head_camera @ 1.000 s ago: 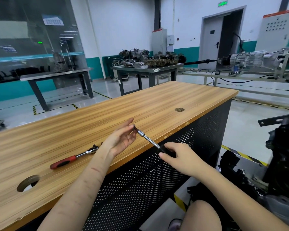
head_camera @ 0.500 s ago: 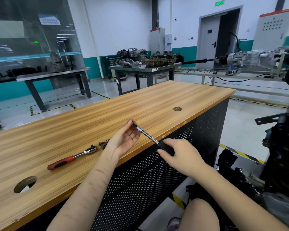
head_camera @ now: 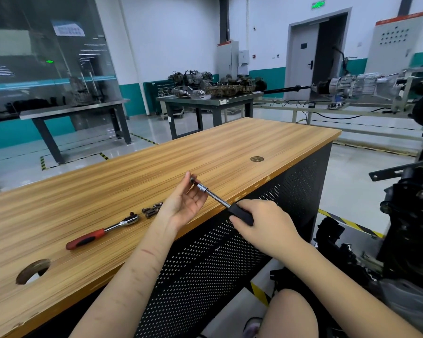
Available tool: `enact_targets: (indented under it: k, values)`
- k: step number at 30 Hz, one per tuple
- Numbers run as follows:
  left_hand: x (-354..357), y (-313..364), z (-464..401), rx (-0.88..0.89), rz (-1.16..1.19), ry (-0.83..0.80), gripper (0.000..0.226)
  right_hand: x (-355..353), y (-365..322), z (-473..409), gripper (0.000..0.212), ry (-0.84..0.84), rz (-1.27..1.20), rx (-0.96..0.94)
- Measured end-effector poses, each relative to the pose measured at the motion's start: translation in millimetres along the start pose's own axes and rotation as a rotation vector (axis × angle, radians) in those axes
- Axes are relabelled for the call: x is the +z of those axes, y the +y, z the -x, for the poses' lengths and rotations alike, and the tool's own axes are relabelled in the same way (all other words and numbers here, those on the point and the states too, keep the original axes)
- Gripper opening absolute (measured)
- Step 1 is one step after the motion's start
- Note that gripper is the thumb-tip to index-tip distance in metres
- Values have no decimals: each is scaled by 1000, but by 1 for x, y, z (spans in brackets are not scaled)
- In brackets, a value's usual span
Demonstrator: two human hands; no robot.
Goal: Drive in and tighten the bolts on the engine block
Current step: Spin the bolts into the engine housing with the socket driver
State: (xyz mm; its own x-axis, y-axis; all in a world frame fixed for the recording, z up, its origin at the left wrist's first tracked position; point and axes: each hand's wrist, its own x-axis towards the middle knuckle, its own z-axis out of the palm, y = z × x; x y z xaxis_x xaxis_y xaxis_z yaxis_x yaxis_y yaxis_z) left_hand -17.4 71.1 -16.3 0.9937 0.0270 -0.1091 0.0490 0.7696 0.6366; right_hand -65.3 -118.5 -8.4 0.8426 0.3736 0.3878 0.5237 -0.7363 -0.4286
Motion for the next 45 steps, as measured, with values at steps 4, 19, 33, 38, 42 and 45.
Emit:
enact_targets:
  k: [4, 19, 33, 38, 42, 45]
  values:
    - [7, -7, -1, 22, 41, 6, 12, 1, -6, 3, 21, 46, 34, 28]
    - [42, -22, 3, -16, -33, -28, 15, -16, -5, 10, 29, 4, -251, 217]
    - [187, -101, -10, -113, -409, -376, 23, -59, 51, 51, 25, 326, -1277, 568]
    - [249, -138, 14, -121, -464, -495, 20, -90, 58, 75, 18, 482, -1360, 555]
    - [267, -159, 30, -87, -536, -553, 12, -101, 50, 96, 16, 576, -1393, 558]
    - [268, -172, 39, 0, -619, -641, 11, -102, 42, 110, 15, 640, -1471, 570]
